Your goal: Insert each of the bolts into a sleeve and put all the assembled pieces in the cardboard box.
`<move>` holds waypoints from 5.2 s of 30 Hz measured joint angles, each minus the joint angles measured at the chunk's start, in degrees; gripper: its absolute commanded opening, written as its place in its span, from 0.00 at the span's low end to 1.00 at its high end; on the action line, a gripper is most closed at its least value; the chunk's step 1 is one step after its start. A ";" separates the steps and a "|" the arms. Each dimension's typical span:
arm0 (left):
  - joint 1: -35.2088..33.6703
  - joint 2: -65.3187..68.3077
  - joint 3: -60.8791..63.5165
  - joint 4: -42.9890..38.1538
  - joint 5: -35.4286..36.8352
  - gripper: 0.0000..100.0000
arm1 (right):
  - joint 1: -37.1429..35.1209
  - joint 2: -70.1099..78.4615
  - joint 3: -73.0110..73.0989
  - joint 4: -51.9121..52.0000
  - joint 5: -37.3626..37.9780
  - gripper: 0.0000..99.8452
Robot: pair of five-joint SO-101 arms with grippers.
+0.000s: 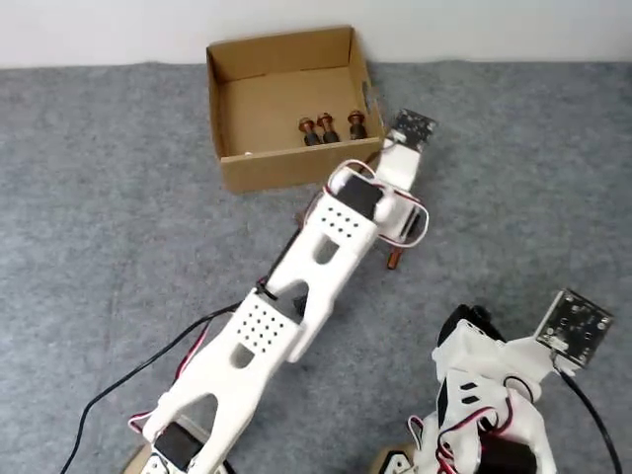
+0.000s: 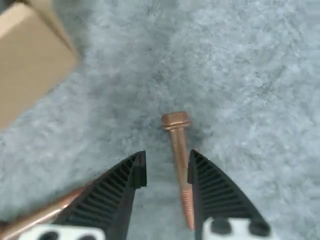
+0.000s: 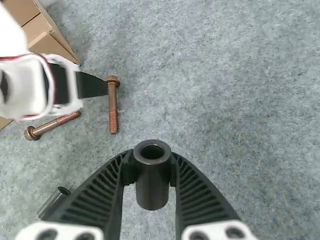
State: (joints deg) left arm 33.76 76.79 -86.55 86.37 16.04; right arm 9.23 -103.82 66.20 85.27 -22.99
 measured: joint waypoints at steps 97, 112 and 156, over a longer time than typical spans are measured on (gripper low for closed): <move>-16.62 -10.46 18.99 11.69 -4.84 0.06 | 0.00 0.09 0.00 0.00 0.00 0.01; -18.11 -12.04 19.52 12.57 -13.54 0.22 | 0.00 0.09 0.00 0.00 0.00 0.01; -18.11 -18.11 20.31 12.57 52.22 0.23 | 0.00 0.09 0.00 0.00 0.00 0.01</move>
State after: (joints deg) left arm 15.65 58.68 -66.24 98.95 68.26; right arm 9.23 -103.74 66.20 85.27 -22.99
